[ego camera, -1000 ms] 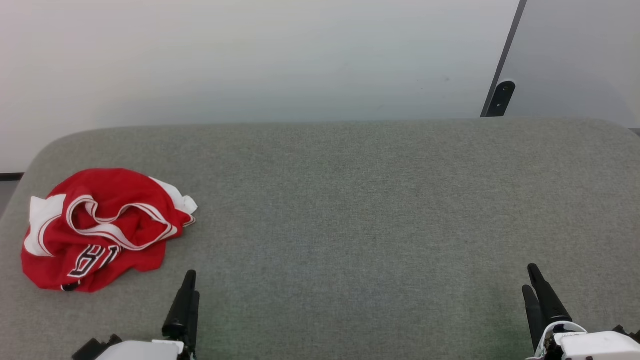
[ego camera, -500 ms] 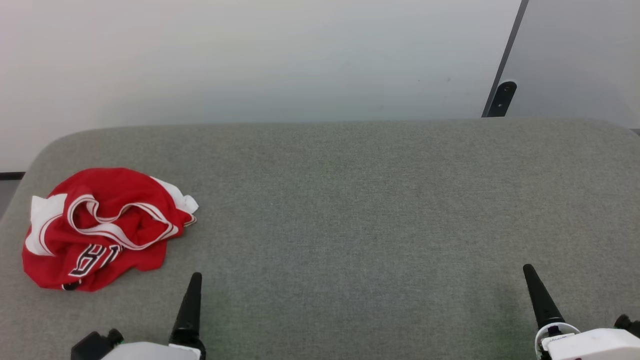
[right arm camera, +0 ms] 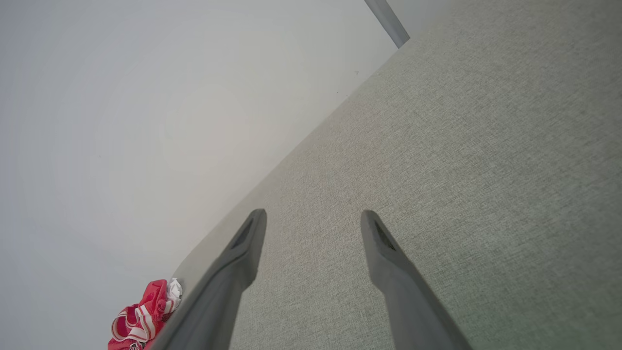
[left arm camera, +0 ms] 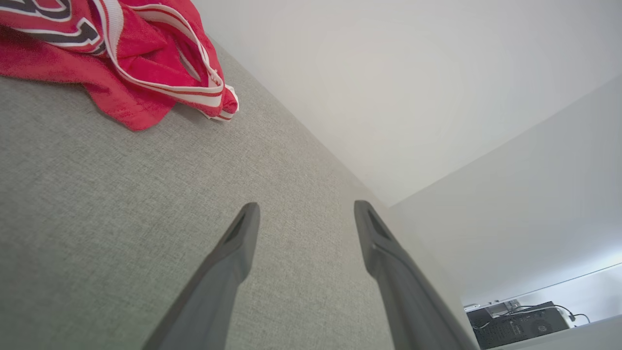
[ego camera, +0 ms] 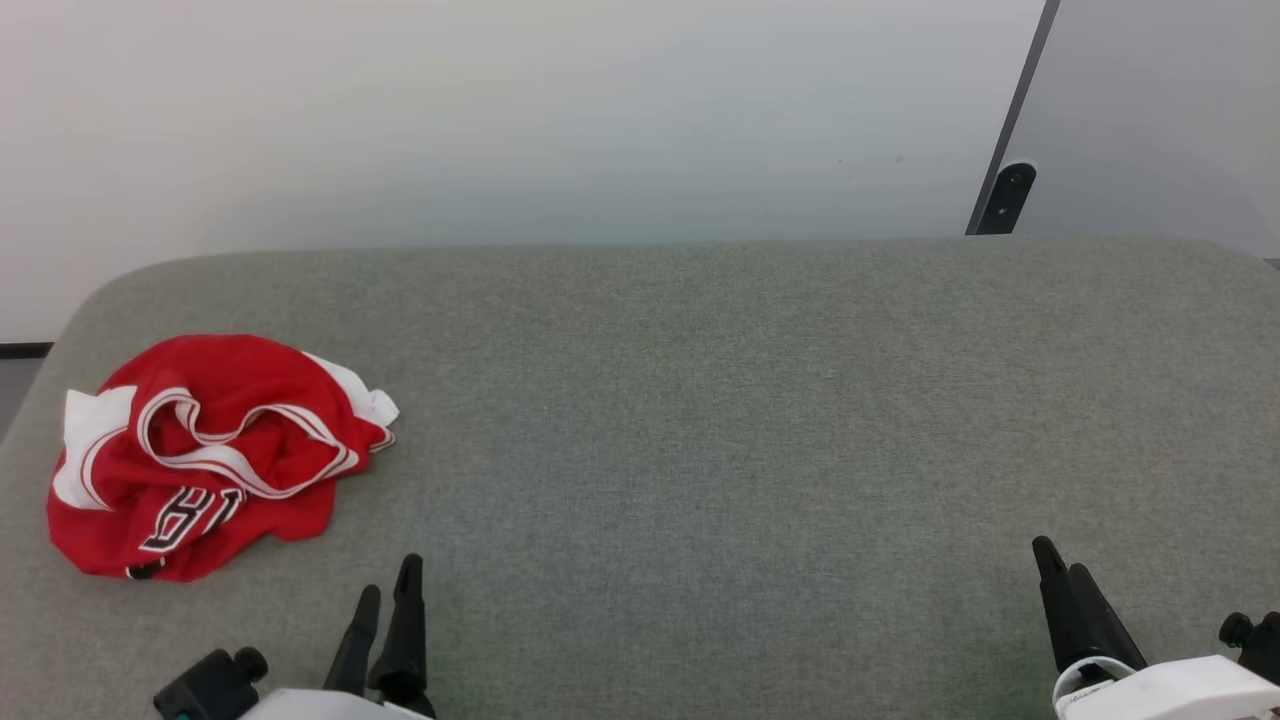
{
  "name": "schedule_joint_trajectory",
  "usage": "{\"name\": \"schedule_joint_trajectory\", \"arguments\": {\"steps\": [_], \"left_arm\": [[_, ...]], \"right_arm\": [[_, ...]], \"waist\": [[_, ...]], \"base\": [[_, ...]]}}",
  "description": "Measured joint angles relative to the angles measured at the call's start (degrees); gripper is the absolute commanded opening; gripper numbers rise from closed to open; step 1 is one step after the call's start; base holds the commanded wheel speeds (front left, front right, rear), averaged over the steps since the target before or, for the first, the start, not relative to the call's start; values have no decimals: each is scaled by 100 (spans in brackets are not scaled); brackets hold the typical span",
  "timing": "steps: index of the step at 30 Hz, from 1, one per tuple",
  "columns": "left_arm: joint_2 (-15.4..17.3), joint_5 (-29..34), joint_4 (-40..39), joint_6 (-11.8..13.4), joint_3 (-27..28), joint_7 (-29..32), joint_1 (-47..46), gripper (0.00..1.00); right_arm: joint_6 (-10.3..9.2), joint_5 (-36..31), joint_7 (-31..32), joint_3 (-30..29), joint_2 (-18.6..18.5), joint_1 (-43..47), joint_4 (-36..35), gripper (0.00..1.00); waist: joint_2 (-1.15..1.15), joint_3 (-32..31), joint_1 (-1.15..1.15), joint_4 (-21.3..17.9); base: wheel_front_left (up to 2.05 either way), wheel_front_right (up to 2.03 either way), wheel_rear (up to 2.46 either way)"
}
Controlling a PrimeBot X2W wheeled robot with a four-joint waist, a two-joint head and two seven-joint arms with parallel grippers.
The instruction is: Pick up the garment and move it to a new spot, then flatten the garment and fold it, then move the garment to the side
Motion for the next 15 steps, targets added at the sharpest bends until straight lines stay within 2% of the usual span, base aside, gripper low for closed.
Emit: {"name": "schedule_joint_trajectory", "arguments": {"steps": [6, 15], "left_arm": [[3, 561, -47, 118, -25, -111, 62, 100], [5, 1127, -158, 171, -92, -246, 87, 100]], "right_arm": [[0, -591, 22, -4, 10, 66, -44, 100], [0, -1109, -7, 59, -7, 113, -130, 100]], "waist": [[0, 8, 0, 6], [0, 33, 0, 21]], "base": [[0, 0, 0], [0, 0, 0]]}}
